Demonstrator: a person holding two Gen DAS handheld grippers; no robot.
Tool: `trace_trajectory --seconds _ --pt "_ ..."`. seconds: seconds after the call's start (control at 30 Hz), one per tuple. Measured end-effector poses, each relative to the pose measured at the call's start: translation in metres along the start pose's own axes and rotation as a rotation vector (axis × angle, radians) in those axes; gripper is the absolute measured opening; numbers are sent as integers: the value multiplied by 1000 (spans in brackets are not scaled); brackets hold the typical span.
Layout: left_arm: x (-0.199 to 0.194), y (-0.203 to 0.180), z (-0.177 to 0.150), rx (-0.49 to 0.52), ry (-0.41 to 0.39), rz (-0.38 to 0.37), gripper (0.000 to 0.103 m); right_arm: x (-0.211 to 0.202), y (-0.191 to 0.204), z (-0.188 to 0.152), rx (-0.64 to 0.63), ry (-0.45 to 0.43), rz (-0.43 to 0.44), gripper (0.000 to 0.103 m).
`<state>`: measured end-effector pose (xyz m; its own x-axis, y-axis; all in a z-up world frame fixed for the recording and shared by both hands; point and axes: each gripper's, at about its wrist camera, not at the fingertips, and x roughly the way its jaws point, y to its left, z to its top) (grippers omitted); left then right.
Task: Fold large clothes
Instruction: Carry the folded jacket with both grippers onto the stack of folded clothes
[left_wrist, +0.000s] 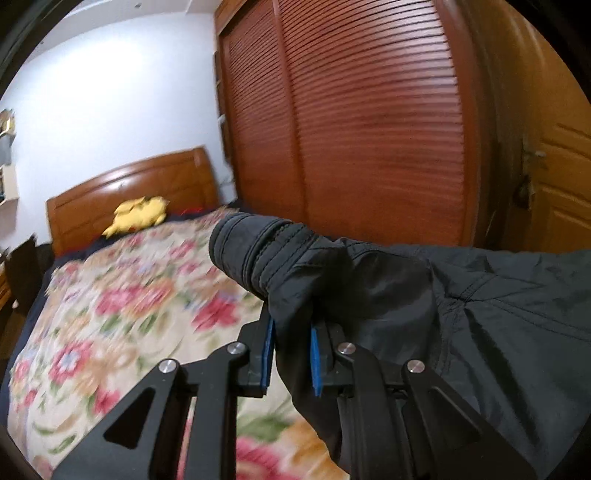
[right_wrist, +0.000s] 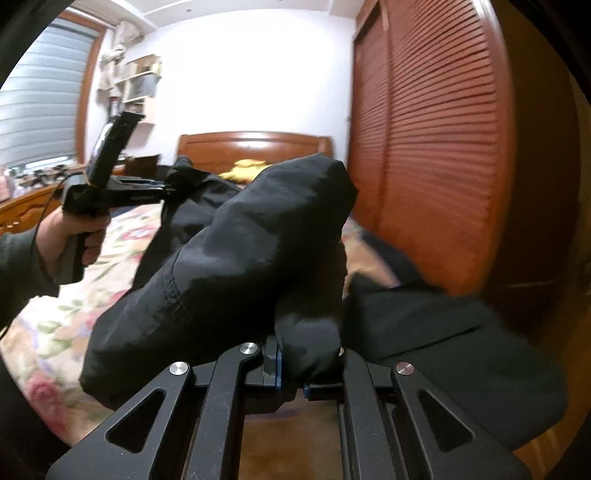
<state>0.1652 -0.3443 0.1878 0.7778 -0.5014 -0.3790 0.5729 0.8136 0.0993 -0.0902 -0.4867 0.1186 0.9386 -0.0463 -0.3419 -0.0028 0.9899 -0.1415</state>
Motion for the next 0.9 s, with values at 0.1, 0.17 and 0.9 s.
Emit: trace_trajectory --seconds 0.1,0.17,0.9 --pt "16 -37 29 6 -32 -45 13 -12 -34 11 -16 -8 -87 4" --pt "27 -57 43 -6 -45 -86 13 -22 -57 15 -16 -12 -143 4" --pt "79 -161 6 167 132 -154 30 -51 -182 -53 187 124 -435 48"
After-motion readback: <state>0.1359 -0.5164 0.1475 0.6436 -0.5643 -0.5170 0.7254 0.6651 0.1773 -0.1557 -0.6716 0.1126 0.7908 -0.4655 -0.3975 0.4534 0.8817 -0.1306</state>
